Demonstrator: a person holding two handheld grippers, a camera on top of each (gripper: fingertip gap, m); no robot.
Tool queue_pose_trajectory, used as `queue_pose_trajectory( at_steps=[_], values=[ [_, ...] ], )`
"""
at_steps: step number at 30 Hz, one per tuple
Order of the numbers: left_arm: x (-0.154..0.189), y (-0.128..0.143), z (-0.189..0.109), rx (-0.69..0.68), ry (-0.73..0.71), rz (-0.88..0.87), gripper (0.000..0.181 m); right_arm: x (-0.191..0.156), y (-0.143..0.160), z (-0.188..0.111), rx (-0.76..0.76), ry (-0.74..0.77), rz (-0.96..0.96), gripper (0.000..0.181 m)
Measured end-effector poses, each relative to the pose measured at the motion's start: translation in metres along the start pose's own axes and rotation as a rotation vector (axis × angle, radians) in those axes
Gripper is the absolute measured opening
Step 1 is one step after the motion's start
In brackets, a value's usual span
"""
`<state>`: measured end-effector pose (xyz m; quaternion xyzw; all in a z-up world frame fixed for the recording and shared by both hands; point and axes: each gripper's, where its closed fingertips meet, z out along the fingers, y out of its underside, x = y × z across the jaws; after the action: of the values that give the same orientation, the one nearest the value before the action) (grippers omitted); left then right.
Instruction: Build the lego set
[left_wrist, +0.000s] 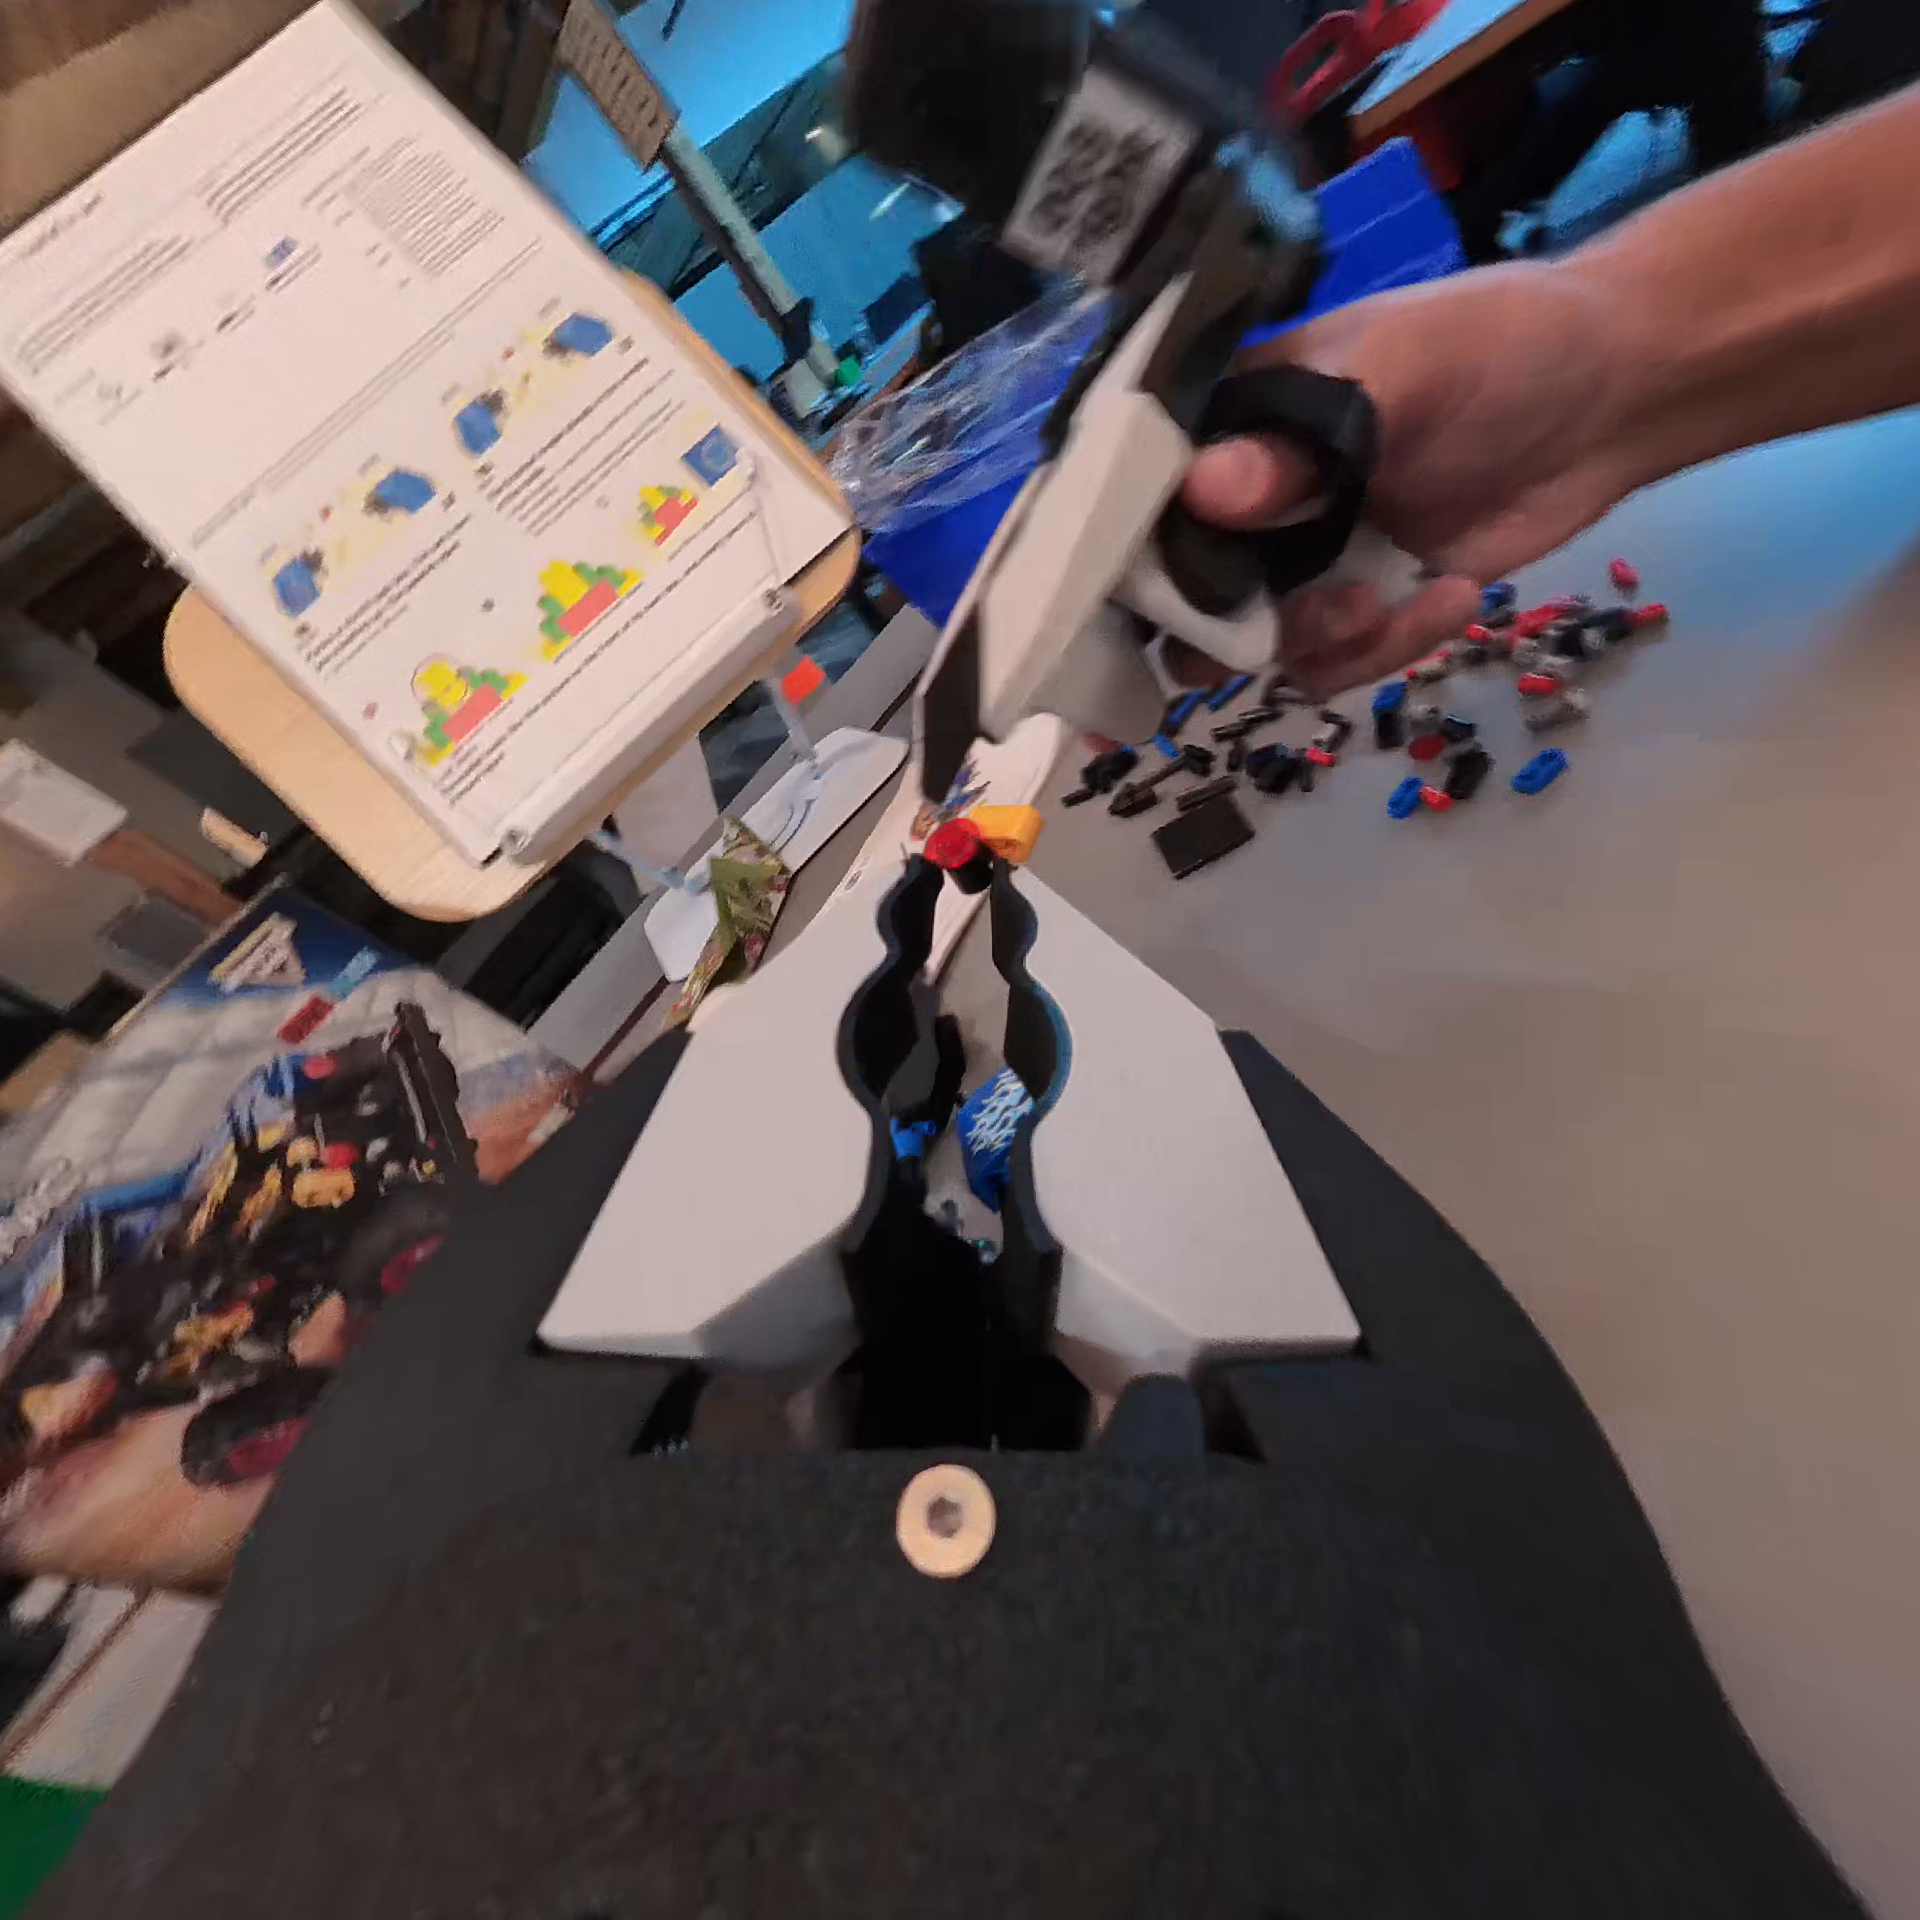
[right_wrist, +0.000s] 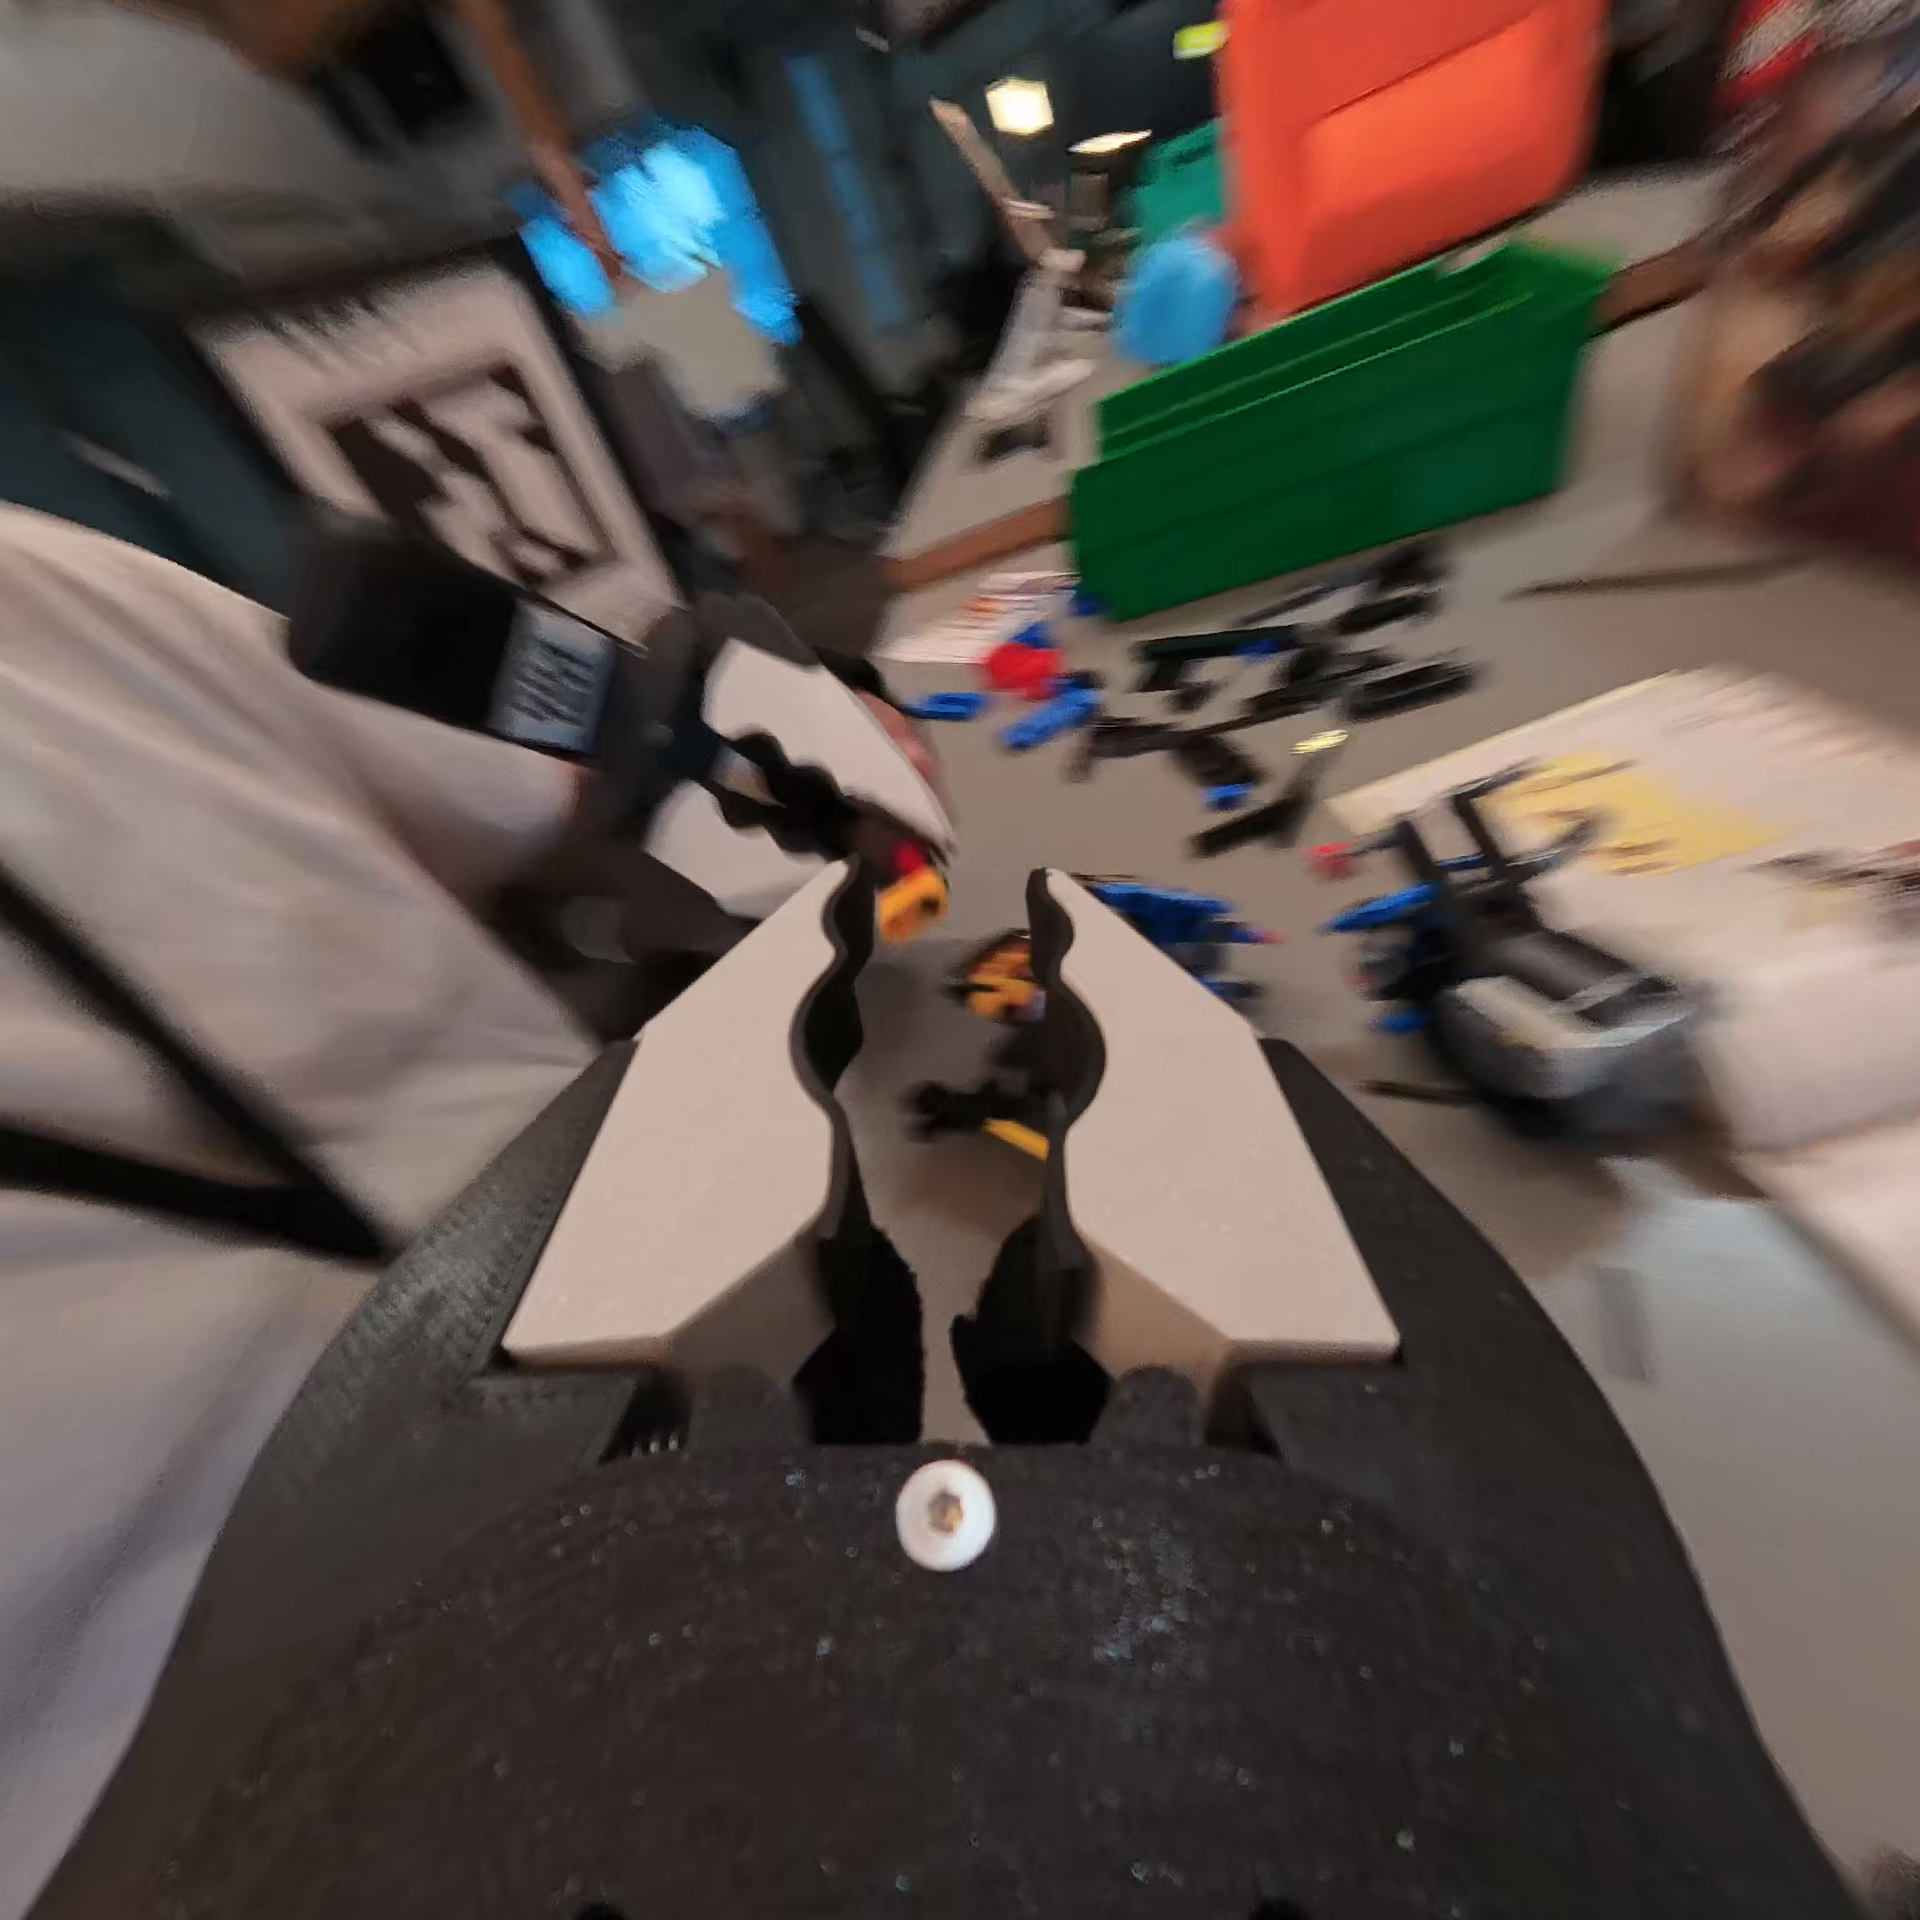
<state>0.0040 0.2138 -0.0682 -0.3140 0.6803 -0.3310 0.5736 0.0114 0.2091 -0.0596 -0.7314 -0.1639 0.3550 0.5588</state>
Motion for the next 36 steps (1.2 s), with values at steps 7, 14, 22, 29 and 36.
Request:
queue_pose_trajectory(
  at_steps=[7,14,22,29,36],
  values=[
    [-0.010,0.007,-0.001,0.009,-0.039,-0.177,0.005,0.007,0.008,0.015,-0.057,0.272,-0.233,0.027],
    [-0.010,0.007,0.001,0.002,-0.086,-0.159,0.005,0.003,0.008,0.019,-0.033,0.236,-0.204,0.013],
    [0.003,0.003,-0.006,0.025,-0.001,-0.105,0.006,-0.007,0.019,0.019,-0.107,0.137,-0.227,0.010],
    [0.034,0.012,-0.029,-0.029,0.434,0.021,0.023,-0.027,0.042,0.026,-0.215,-0.031,-0.233,0.010],
    [0.055,0.031,-0.042,-0.188,0.777,0.144,0.026,-0.034,0.076,0.036,-0.387,-0.050,-0.364,0.010]
  ],
)
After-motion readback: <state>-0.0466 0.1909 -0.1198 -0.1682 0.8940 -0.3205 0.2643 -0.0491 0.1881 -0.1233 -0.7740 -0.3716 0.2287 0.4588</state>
